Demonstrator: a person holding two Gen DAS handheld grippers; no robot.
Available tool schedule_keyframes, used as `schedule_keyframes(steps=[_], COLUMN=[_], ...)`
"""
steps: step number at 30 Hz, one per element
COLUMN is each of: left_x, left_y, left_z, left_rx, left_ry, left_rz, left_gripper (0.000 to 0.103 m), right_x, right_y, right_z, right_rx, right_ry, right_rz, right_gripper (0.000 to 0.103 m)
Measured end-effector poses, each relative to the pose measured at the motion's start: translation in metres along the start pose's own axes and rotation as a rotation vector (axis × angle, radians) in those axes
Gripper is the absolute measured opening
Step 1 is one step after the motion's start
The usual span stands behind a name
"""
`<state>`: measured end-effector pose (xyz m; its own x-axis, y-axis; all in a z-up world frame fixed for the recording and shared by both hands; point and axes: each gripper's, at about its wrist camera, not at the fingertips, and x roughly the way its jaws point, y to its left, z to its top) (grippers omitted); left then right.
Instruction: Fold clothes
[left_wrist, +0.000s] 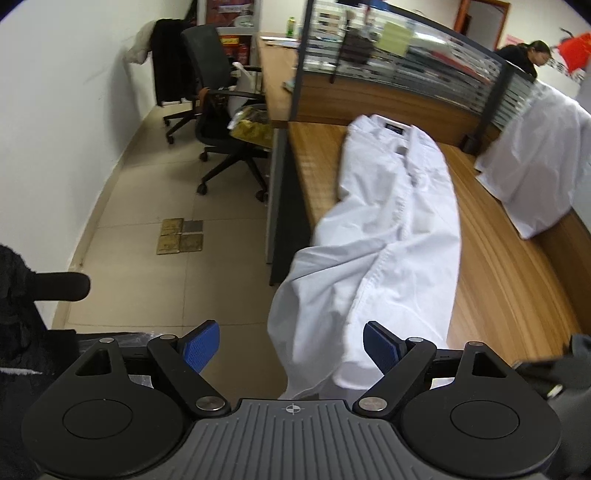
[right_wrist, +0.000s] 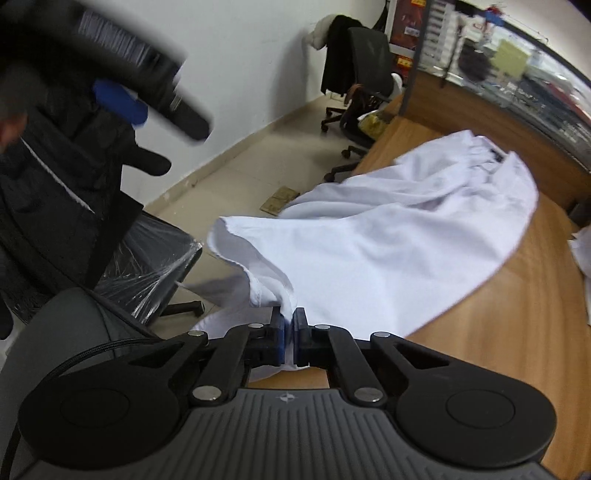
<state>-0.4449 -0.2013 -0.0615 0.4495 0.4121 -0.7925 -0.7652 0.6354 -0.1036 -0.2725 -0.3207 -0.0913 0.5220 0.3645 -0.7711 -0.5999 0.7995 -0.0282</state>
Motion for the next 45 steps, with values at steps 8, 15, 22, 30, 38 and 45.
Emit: schedule_keyframes(steps=[8, 15, 22, 30, 38, 45], left_x=[-0.002, 0.004, 0.018, 0.025, 0.036, 0.05], left_y=[-0.043, -0.069, -0.083, -0.09, -0.082, -0.052], left_z=[-0.014, -0.032, -0.047, -0.053, -0.056, -0.06], left_rx=[0.109, 0.14, 0.136, 0.15, 0.111, 0.045], left_ry=[0.024, 0.081, 0.137, 0.165, 0.168, 0.168], left_rz=[-0.069, -0.101, -0.094, -0.092, -0.048, -0.017], left_gripper=[0.086, 0.086, 0.086, 0.086, 0.086, 0.086], right_x=[-0.067, -0.104, -0.113, -0.126, -0.08, -0.024], right_y=[-0.062, -0.104, -0.133, -0.135, -0.118, -0.091], right_z=[-0.029, -0.067, -0.086, -0.067, -0.065, -0.102], right_rx=[-0.002, 0.046, 0.111, 0.179, 0.241, 0.203], right_ry=[0.074, 0.177, 0.242, 0.145, 0.116, 0.227], right_rz=[-0.047, -0.09, -0.055, 0.109, 0.119, 0.114], right_gripper=[0.004, 0.003, 0.018, 0.048, 0.05, 0.047])
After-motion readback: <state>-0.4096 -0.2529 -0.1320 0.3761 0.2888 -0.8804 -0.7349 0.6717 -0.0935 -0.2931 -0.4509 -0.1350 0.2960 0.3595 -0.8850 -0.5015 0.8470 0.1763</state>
